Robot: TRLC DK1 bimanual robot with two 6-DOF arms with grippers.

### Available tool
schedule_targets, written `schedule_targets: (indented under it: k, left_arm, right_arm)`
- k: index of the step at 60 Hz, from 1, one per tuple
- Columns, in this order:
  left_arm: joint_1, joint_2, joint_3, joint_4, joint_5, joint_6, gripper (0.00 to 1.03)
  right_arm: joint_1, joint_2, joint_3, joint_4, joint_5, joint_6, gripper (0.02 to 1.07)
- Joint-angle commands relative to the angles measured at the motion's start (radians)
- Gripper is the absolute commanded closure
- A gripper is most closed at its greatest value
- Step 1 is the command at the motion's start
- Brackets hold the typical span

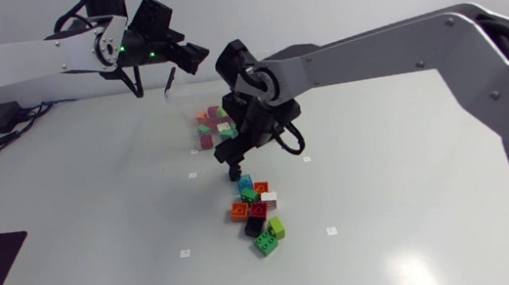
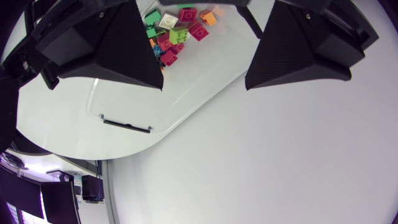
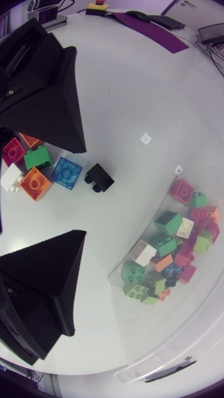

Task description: Place the duplo bricks in the container

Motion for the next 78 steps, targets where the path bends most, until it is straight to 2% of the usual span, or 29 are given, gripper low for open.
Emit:
schedule_targets:
  k: [1,17,23,31,40,45,59,78]
  left_arm:
    - [0.013,-0.1,-0.078,0.038,-0.003,-0.039,0.05]
    - [0.022,-0.339,-0.328,0.14,-0.008,-0.057,0.05]
    - [0.024,-0.43,-0.424,0.178,-0.011,-0.056,0.05]
    - [0.047,-0.507,-0.529,0.199,-0.011,-0.049,0.05]
    - [0.065,-0.6,-0.655,0.218,-0.009,0.009,0.05]
    - [0.074,-0.649,-0.717,0.23,-0.005,0.036,0.05]
    - [0.093,-0.734,-0.803,0.235,0.009,0.058,0.05]
    - [0.09,-0.775,-0.825,0.224,0.015,0.058,0.05]
  right_arm:
    - [0.015,0.055,0.055,-0.035,-0.005,0.033,0.18]
    - [0.027,0.176,0.223,-0.173,-0.004,0.082,0.18]
    - [0.03,0.224,0.273,-0.204,-0.004,0.096,0.21]
    - [0.036,0.285,0.355,-0.264,-0.004,0.121,0.21]
    - [0.039,0.345,0.459,-0.34,-0.005,0.156,0.21]
    - [0.041,0.377,0.517,-0.374,-0.005,0.182,0.25]
    - [0.051,0.455,0.658,-0.482,-0.005,0.265,0.25]
    - [0.053,0.434,0.641,-0.494,-0.008,0.337,0.25]
